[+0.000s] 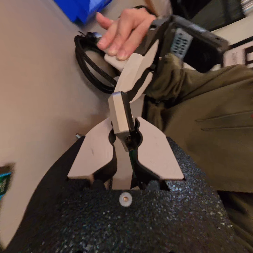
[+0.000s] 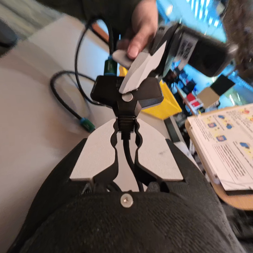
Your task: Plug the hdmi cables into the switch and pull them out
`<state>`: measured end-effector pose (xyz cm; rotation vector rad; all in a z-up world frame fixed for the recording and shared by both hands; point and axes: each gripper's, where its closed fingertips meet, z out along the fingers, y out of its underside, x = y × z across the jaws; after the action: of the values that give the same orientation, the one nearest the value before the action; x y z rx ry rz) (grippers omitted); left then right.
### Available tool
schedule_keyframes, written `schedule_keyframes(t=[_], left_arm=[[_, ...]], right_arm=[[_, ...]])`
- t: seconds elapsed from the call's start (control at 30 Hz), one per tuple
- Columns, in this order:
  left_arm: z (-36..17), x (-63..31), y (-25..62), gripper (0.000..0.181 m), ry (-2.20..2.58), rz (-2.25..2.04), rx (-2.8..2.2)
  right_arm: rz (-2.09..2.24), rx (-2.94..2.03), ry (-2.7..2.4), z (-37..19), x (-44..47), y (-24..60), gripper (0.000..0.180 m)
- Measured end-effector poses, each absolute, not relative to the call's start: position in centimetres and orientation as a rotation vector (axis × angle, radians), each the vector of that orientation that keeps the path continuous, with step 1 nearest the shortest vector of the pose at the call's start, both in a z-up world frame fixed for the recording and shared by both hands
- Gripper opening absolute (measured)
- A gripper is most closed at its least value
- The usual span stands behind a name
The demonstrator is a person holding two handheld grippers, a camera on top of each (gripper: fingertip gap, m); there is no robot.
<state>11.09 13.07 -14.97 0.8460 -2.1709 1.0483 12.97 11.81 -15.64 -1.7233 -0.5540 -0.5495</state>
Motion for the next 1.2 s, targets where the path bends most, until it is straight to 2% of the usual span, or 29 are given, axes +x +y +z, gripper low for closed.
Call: schedule_keyframes(t=[0.13, 0.33, 0.9, 1.2], left_arm=[[-12.7, 9.4, 12.3, 0.025, -1.899, 1.180, 0.768], [-12.6, 9.5, 12.2, 0.024, -1.785, 1.281, 0.744], [-13.4, 9.4, 12.8, 0.025, -1.685, 1.254, 0.720], [-13.8, 9.8, 13.1, 0.026, -1.681, 1.247, 0.744]], right_arm=[[-0.291, -1.439, -0.499, -12.9, 11.0, 10.8, 0.023], [-0.253, -1.390, -0.467, -12.6, 10.9, 10.7, 0.024], [-0.035, -1.313, -0.342, -13.4, 10.4, 11.3, 0.023], [-0.058, -1.322, -0.316, -13.9, 10.7, 11.6, 0.023]])
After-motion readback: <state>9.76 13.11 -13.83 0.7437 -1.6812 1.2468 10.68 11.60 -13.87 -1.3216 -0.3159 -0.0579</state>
